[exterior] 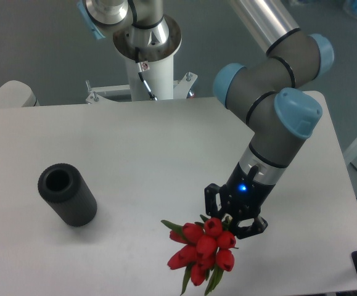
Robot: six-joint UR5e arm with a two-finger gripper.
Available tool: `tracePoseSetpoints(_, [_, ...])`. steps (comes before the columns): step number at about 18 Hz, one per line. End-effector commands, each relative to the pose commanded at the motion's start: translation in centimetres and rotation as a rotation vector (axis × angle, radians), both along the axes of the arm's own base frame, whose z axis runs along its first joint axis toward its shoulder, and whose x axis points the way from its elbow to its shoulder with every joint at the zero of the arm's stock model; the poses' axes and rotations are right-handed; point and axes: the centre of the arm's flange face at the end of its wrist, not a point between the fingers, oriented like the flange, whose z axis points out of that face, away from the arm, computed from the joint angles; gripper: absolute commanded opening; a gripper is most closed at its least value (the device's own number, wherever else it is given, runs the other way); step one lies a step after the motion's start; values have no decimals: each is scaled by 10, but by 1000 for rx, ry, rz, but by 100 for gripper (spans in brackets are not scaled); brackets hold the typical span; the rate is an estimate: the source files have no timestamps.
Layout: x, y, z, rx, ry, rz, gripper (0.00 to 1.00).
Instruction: Pick up the flowers from the vase
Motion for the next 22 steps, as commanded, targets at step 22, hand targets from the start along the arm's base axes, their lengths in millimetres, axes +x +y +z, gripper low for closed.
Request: tracePoseSetpoints(22, [-41,-7,-74,-378,188,-352,0])
